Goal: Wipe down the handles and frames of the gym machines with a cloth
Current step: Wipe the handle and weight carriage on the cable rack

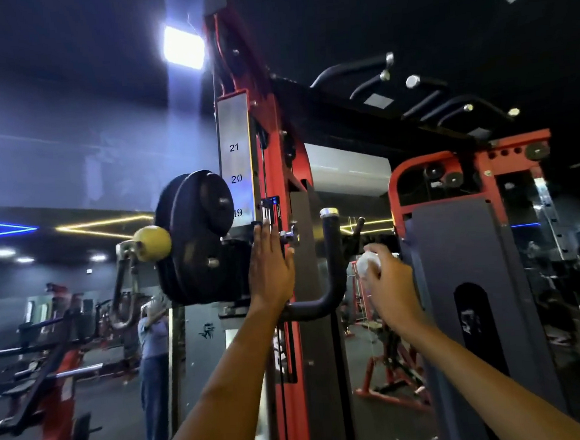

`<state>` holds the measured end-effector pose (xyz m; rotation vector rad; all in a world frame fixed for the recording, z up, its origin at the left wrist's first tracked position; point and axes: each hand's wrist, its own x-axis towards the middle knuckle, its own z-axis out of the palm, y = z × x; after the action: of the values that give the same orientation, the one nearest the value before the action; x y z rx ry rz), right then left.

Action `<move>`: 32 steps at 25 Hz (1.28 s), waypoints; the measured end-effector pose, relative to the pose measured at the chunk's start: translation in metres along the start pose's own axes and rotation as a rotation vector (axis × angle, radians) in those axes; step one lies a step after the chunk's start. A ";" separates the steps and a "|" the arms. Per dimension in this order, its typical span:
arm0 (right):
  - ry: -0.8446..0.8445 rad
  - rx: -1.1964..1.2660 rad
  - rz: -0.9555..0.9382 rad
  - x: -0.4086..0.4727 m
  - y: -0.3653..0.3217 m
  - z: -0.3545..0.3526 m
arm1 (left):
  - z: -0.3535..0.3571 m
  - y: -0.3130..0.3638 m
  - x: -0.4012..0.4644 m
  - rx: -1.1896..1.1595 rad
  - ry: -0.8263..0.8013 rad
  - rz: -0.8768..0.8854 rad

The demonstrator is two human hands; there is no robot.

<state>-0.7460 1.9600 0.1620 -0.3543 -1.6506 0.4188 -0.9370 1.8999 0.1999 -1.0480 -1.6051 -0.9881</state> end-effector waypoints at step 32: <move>0.009 -0.431 -1.137 0.101 0.054 0.053 | 0.048 -0.035 0.051 0.281 0.216 0.055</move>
<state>-0.8109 2.0514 0.2201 0.2967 -1.6530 -0.7905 -0.9926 1.9436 0.2340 -0.7627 -1.4778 -0.7823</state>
